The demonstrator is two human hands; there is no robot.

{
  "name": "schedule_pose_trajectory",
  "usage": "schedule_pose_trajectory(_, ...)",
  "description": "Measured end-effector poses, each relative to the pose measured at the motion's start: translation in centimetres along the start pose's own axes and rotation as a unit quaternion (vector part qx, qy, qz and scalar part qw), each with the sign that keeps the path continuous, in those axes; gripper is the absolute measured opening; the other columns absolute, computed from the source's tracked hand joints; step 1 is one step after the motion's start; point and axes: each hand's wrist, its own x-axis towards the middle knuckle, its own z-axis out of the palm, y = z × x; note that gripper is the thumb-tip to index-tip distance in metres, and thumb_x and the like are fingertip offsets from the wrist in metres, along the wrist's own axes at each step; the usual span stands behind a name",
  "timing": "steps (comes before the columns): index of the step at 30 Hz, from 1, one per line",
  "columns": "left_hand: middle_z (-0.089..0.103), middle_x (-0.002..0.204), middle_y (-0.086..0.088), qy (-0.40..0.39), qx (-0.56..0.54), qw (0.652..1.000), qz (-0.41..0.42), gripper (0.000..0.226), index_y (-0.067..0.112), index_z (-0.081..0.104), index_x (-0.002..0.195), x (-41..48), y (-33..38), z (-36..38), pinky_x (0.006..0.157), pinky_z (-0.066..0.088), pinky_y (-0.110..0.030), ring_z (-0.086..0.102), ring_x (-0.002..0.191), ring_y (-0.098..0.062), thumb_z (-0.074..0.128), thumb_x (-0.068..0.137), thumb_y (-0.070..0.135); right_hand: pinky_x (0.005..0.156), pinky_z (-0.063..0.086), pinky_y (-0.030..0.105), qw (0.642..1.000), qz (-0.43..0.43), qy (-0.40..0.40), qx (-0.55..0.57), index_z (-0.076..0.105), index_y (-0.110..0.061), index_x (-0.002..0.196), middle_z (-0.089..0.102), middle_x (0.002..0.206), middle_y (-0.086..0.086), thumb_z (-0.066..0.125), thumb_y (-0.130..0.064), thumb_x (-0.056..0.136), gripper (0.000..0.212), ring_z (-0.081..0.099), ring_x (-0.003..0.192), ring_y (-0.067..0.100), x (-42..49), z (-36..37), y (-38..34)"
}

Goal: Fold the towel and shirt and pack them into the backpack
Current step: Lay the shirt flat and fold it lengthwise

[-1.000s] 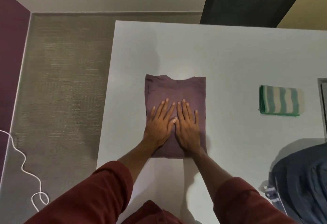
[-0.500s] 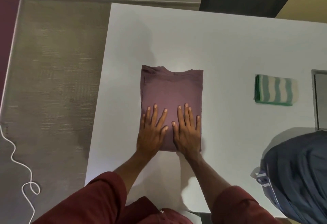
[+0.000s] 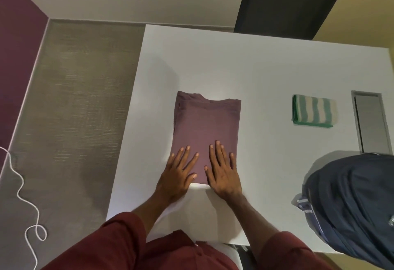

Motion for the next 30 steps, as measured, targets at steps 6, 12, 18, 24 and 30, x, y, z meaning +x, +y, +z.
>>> schedule_pose_trajectory(6,0.006,0.18,-0.008,-0.038,0.07,0.994,0.077,0.084,0.027,0.007,0.173,-1.8,-0.5,0.6,0.129,0.022,-0.061,0.005,0.166,-0.034,0.041,0.107,0.067,0.13,0.003,0.065,0.997,-0.064,-0.047,-0.026,0.002,-0.032,0.172,-0.01,0.18,0.001,0.038,-0.063,0.109,0.079,-0.011,0.165,0.033,-3.6,1.0,0.6)
schedule_pose_trajectory(12,0.011,0.179,-0.012,-0.011,0.076,0.994,0.083,0.075,0.026,0.015,0.172,-2.1,-0.3,0.2,0.13,0.021,-0.059,0.01,0.166,-0.036,0.045,0.11,0.056,0.122,0.023,0.074,0.99,-0.105,-0.026,-0.095,0.027,-0.018,0.17,0.018,0.177,0.015,0.041,-0.024,0.105,0.066,0.011,0.163,0.047,-3.4,2.5,1.1)
schedule_pose_trajectory(18,0.013,0.18,-0.002,-0.007,0.012,0.999,0.046,0.063,0.034,0.012,0.172,-1.7,0.3,0.2,0.132,0.023,-0.051,0.012,0.166,-0.028,0.039,0.115,0.031,0.122,0.034,0.065,0.99,-0.125,0.02,-0.061,0.059,-0.014,0.153,0.053,0.161,0.008,0.074,-0.023,0.098,0.058,0.043,0.154,0.03,-2.7,1.6,1.6)
schedule_pose_trajectory(24,0.038,0.172,-0.003,0.022,-0.008,0.999,0.048,0.076,0.027,0.035,0.168,-1.2,0.6,-0.1,0.124,0.04,-0.049,0.037,0.158,-0.029,0.064,0.101,0.005,0.126,0.026,0.067,0.991,-0.094,-0.057,-0.075,0.036,-0.014,0.166,0.034,0.173,0.01,0.078,-0.019,0.088,0.089,0.028,0.162,0.031,-3.0,0.3,1.3)
schedule_pose_trajectory(30,0.034,0.174,0.001,-0.01,0.026,0.996,0.088,0.08,0.028,0.023,0.171,-1.9,-0.8,1.3,0.125,0.039,-0.046,0.037,0.158,-0.026,0.057,0.103,0.005,0.119,0.045,0.056,0.987,-0.038,-0.137,-0.074,0.063,-0.012,0.148,0.062,0.152,0.01,0.089,-0.023,0.077,0.077,0.061,0.14,0.03,-2.9,-0.7,-1.0)
